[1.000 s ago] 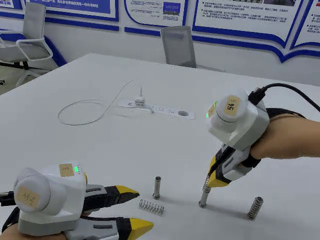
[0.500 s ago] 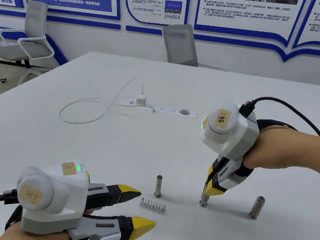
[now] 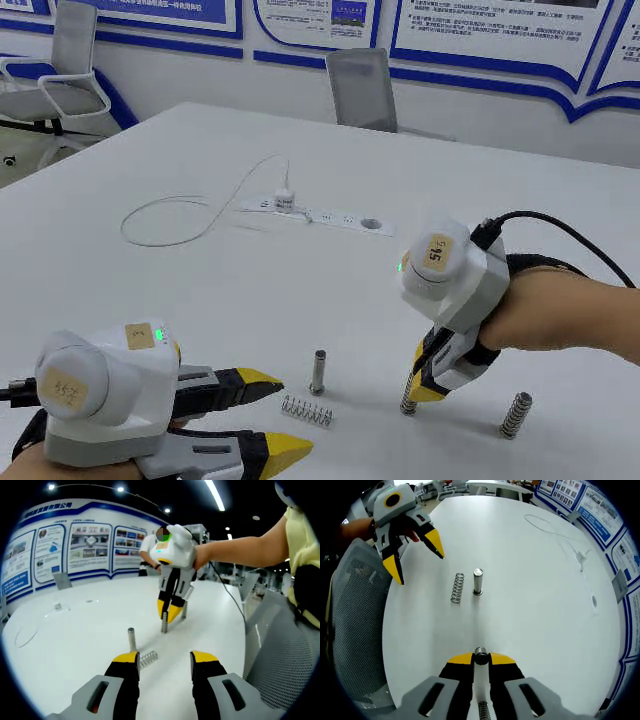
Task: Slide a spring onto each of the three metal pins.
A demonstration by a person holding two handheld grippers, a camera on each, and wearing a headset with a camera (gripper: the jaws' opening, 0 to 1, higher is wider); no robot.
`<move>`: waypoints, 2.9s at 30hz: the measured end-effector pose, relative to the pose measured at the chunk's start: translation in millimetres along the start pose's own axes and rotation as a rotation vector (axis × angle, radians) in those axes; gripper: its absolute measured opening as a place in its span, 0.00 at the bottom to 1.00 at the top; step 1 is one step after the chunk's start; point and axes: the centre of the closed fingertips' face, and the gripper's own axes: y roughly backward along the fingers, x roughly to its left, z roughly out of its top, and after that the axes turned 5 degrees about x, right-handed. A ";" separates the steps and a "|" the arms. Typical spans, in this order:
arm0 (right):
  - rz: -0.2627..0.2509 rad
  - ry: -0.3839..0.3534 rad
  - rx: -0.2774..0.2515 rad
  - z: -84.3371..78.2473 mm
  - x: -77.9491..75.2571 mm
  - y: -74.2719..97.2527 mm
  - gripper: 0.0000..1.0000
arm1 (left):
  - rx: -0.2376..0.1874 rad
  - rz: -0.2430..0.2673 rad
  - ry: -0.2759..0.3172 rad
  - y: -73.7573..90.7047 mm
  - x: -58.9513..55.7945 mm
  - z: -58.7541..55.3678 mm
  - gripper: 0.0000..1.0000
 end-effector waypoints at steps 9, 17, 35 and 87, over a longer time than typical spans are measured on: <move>-0.012 -0.007 -0.027 2.0 -2.2 4.6 0.17 | 0.001 0.004 0.001 1.1 0.7 -0.7 0.41; -0.035 0.004 -0.061 12.5 -1.3 16.7 0.19 | 0.001 0.007 0.001 2.1 1.5 -0.9 0.42; -0.003 0.032 -0.142 52.6 21.1 8.4 0.19 | 0.006 0.016 0.000 6.6 1.9 -2.5 0.41; 0.061 -0.005 -0.138 69.5 50.9 -32.6 0.12 | 0.016 0.034 0.010 10.8 7.1 -9.7 0.40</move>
